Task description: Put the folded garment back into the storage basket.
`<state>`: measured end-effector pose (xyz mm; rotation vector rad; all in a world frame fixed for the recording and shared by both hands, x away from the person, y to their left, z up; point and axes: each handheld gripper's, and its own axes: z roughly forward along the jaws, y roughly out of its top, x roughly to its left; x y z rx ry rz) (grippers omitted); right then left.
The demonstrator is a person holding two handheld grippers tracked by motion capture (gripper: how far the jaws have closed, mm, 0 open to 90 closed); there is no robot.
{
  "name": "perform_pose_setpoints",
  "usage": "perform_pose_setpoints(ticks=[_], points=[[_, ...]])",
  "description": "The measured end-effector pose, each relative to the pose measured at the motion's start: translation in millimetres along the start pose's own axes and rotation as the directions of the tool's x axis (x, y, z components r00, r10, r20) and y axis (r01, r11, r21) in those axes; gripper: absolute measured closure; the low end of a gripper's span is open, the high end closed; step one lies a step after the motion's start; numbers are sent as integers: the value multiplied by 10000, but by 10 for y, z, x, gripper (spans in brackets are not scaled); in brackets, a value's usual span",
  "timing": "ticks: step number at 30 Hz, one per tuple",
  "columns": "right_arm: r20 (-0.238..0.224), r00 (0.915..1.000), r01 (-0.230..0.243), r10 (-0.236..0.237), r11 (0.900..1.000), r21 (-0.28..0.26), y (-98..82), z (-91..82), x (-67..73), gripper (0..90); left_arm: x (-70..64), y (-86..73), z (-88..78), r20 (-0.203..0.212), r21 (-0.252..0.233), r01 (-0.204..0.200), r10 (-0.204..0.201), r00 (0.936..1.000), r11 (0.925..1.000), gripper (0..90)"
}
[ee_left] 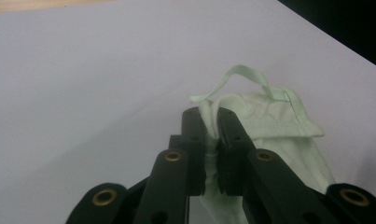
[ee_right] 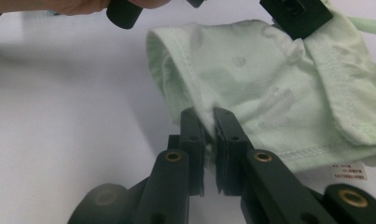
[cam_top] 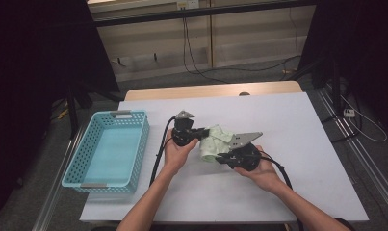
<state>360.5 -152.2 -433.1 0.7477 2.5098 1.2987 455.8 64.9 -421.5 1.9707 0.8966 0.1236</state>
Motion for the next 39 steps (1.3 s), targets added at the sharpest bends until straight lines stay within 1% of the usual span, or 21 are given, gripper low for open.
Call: perform_pose_setpoints(ticks=[2, 5, 7, 8, 10, 14, 15, 16, 19, 20, 23, 26, 29, 33, 39], points=[[-6, 10000, -63, 63, 10000, -71, 16, -3, 2, 837, -1, 5, -17, -29, -43, 12, -12, 10000, 10000, 833], [-24, 10000, 21, -21, 9999, -117, 43, -7, 3, 837, 5, 20, -58, -47, -71, -20, 20, 10000, 10000, 834], [-47, 10000, 13, -14, 9999, -172, 67, -8, 10, 837, 4, 30, -81, -47, -190, -15, 14, 10000, 9998, 834], [-66, 10000, 26, -27, 9998, -217, 80, -12, 12, 837, 9, 39, -95, -89, -163, -101, 99, 9999, 9998, 833], [-61, 9999, 89, -91, 9996, -277, 104, -24, 15, 837, 13, 56, -121, -87, -193, -110, 108, 9999, 9998, 833], [-36, 10000, 76, -78, 9989, -454, 150, -46, 10, 837, 33, 80, -181, -64, -385, -77, 75, 10000, 9992, 834], [-18, 9999, 102, -103, 9987, -504, 162, -51, 9, 837, 40, 84, -197, -110, -361, -195, 191, 9998, 9992, 834], [-23, 10000, 87, -88, 9985, -541, 173, -53, 8, 837, 42, 83, -207, -54, -400, -172, 170, 9998, 9990, 833], [-13, 10000, 34, -35, 9980, -626, 189, -49, 16, 837, 57, 90, -244, -103, -414, -237, 233, 9997, 9989, 833], [-22, 10000, 35, -36, 9980, -630, 191, -46, 17, 837, 54, 93, -249, -96, -468, -193, 188, 9998, 9987, 833], [-26, 10000, 23, -25, 9975, -704, 207, -44, 21, 837, 55, 103, -268, -126, -530, -253, 246, 9996, 9983, 833], [-51, 10000, 63, -67, 9970, -766, 235, -48, 26, 837, 51, 111, -289, -136, -588, -225, 217, 9997, 9980, 833], [-94, 9999, 109, -117, 9965, -829, 274, -52, 23, 837, 48, 137, -324, -217, -630, -311, 297, 9993, 9975, 833], [-104, 9998, 184, -195, 9954, -937, 320, -58, 29, 837, 53, 187, -387, -221, -765, -369, 353, 9991, 9964, 834], [-60, 9997, 222, -230, 9931, -1156, 382, -61, 42, 836, 58, 229, -442, -275, -899, -356, 333, 9991, 9953, 833]])
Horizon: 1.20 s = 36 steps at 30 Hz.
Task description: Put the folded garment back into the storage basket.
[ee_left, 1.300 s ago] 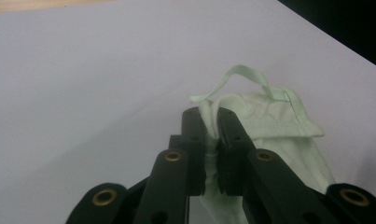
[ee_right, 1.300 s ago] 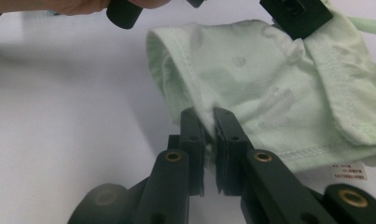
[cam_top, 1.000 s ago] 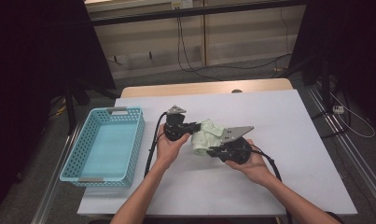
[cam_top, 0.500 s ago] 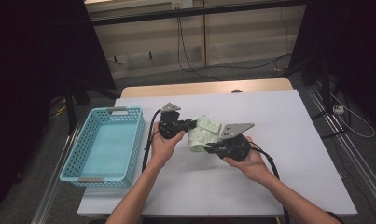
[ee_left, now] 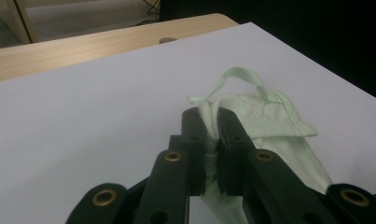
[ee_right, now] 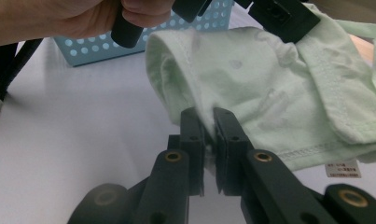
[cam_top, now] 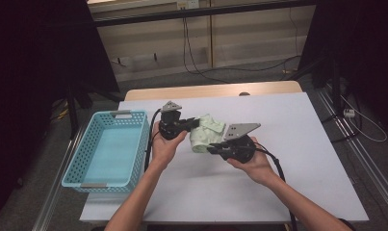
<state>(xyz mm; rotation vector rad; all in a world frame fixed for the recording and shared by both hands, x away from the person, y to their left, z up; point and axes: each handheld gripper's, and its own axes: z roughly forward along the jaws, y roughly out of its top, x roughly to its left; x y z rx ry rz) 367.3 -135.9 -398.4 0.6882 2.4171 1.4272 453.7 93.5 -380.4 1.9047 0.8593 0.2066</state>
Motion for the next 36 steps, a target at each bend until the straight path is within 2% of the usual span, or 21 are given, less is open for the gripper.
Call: perform_pose_setpoints(ticks=[7, 11, 17, 21, 29, 36], points=[[-25, 10000, 38, -38, 9999, -126, 51, 7, 3, 836, 25, 17, -61, -216, -29, 60, -61, 9997, 10000, 833], [-108, 9999, 114, -116, 9998, -184, 98, 14, 16, 836, 21, 40, -104, -283, -88, -42, 39, 9996, 10000, 833], [-123, 9995, 274, -278, 9991, -323, 200, 30, 36, 836, 63, 88, -184, -315, -282, 30, -39, 9995, 9996, 833], [-188, 9993, 322, -330, 9988, -381, 253, 73, 51, 836, 96, 91, -224, -342, -396, 161, -175, 9993, 9991, 833], [-335, 9984, 445, -464, 9975, -541, 335, 159, 107, 836, 149, 100, -375, -586, -397, 37, -60, 9983, 9992, 833], [-534, 9965, 619, -649, 9965, -556, 422, 245, 159, 836, 199, 101, -491, -627, -586, 165, -202, 9978, 9981, 833]])
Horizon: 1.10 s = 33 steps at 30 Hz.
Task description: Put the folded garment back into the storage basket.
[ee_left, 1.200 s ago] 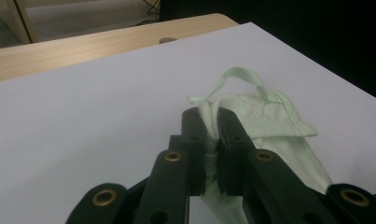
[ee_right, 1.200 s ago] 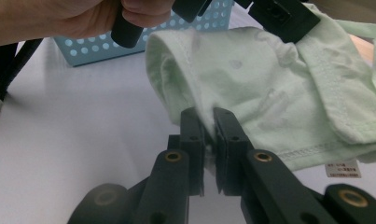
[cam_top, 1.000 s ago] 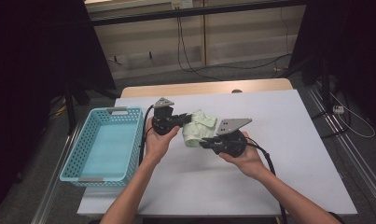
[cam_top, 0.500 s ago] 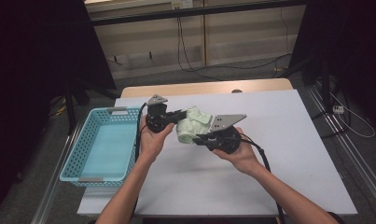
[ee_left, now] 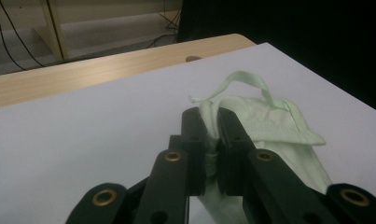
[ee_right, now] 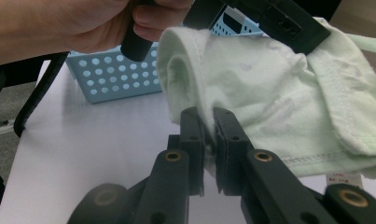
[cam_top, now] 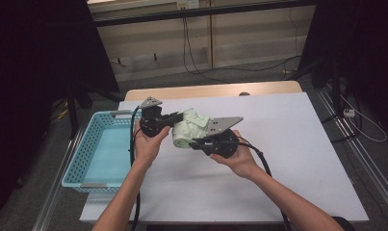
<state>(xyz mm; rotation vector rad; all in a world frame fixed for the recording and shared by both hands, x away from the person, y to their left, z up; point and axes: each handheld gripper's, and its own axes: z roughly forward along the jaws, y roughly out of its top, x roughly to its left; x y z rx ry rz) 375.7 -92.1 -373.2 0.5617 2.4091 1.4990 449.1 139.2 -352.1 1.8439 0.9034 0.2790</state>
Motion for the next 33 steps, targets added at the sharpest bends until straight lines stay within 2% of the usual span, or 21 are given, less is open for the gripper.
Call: perform_pose_setpoints(ticks=[6, 10, 11, 24, 33], points=[[-25, 9999, 170, -170, 9999, -29, 46, 83, 35, 836, 51, -13, -75, -221, -41, 99, -100, 9997, 9999, 833], [-58, 9998, 172, -172, 9998, -70, 92, 133, 37, 836, 89, 2, -117, -355, -40, -4, 2, 9994, 10000, 833], [-81, 9998, 185, -186, 9998, -93, 108, 144, 39, 836, 96, 5, -126, -364, -112, 90, -94, 9993, 9999, 833], [-315, 9983, 484, -489, 9987, -180, 283, 305, 96, 837, 230, 18, -375, -659, -290, 91, -110, 9978, 9995, 833], [-493, 9975, 501, -513, 9984, -250, 359, 432, 116, 836, 336, 7, -467, -866, -322, 179, -206, 9960, 9993, 833]])
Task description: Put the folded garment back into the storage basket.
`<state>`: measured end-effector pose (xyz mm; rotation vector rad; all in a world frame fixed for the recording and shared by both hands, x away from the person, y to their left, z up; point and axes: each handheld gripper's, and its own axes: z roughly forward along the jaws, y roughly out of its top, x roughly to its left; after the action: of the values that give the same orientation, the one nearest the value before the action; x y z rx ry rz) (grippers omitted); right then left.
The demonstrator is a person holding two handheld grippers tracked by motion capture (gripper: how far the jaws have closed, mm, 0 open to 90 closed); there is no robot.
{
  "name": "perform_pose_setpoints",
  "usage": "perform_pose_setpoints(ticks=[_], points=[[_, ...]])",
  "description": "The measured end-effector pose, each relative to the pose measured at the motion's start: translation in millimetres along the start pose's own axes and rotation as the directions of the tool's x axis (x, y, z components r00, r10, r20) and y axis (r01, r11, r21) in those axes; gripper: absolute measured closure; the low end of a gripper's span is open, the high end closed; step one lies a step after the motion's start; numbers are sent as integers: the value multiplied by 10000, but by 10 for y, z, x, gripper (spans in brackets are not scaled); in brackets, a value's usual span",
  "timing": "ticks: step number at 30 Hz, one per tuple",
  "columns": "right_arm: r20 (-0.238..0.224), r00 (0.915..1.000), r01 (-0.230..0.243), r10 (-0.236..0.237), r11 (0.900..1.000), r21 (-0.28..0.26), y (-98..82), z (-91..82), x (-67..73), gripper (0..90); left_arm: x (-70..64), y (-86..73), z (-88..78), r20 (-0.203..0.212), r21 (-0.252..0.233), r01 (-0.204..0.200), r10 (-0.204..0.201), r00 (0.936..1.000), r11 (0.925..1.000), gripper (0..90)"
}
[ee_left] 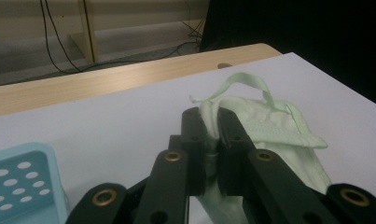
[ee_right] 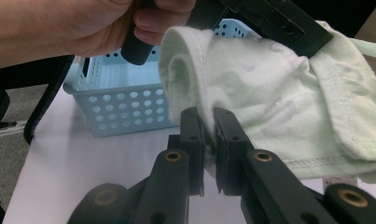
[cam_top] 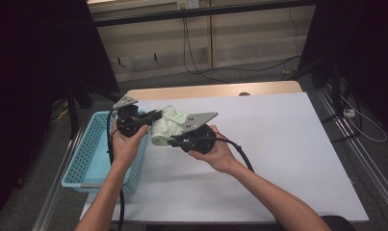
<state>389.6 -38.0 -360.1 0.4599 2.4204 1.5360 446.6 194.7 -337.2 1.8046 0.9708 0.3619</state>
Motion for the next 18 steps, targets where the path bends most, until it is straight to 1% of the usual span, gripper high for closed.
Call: perform_pose_setpoints(ticks=[2, 5, 11, 12, 16, 18], points=[[34, 10000, -58, 58, 10000, -40, 4, 27, -1, 836, 29, -2, -13, 26, -83, 159, -158, 9999, 9998, 833], [-18, 10000, -89, 89, 9999, -88, 12, 62, -12, 837, 50, -3, -36, -116, -44, 63, -63, 9999, 10000, 833], [-72, 9999, -93, 92, 9999, -114, 52, 142, -8, 837, 111, -23, -80, -284, -97, 138, -140, 9995, 9999, 833], [-99, 9999, -45, 44, 9999, -110, 51, 159, -9, 837, 122, -27, -92, -290, -105, 118, -121, 9995, 9999, 833], [-206, 9997, -111, 108, 9998, -146, 29, 235, 6, 837, 157, -65, -134, -421, -99, 87, -91, 9991, 9999, 833], [-234, 9997, -101, 98, 9998, -145, 34, 264, 15, 836, 188, -83, -151, -465, -84, 142, -146, 9988, 9999, 833]])
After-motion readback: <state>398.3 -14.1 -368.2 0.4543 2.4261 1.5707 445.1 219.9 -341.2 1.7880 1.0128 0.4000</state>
